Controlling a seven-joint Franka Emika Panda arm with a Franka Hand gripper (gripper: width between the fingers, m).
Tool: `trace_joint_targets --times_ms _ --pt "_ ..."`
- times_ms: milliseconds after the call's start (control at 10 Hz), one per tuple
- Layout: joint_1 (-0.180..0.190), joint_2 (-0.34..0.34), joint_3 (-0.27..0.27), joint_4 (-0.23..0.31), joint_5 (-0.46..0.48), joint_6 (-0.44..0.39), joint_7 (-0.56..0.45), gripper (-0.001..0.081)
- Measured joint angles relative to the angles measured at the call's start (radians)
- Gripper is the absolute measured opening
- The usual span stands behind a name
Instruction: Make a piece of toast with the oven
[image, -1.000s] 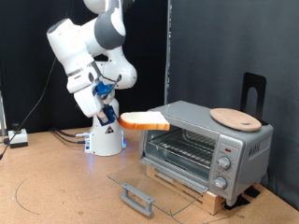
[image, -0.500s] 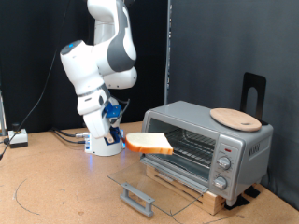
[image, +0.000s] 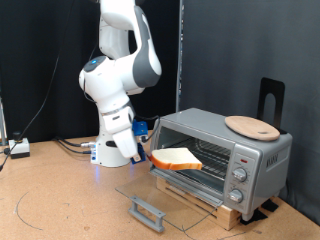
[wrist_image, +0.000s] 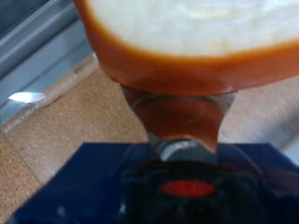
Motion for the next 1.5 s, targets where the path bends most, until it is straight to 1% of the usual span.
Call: trace_joint_targets --times_ms 300,500,600,700,800,900,1100,1300,1500 --pt "0.058 -0.001 0.075 -0.016 0.01 0.042 -0.003 0.041" --pt "0.097 -0.005 0.128 -0.026 0.046 0.096 0.005 0.041" --pt "0.112 -0.011 0.158 -0.035 0.051 0.13 0.021 0.041" --pt "0.118 -0.02 0.197 -0.045 0.043 0.17 0.049 0.041" --pt "0.121 -0.031 0.234 -0.056 0.037 0.202 0.074 0.041" --pt "0.121 -0.043 0.263 -0.065 0.03 0.215 0.092 0.041" --pt "0.117 -0.06 0.301 -0.075 0.005 0.244 0.128 0.041" --pt "0.103 -0.074 0.312 -0.076 -0.028 0.249 0.148 0.041" --pt "0.077 -0.093 0.3 -0.075 -0.043 0.235 0.139 0.041"
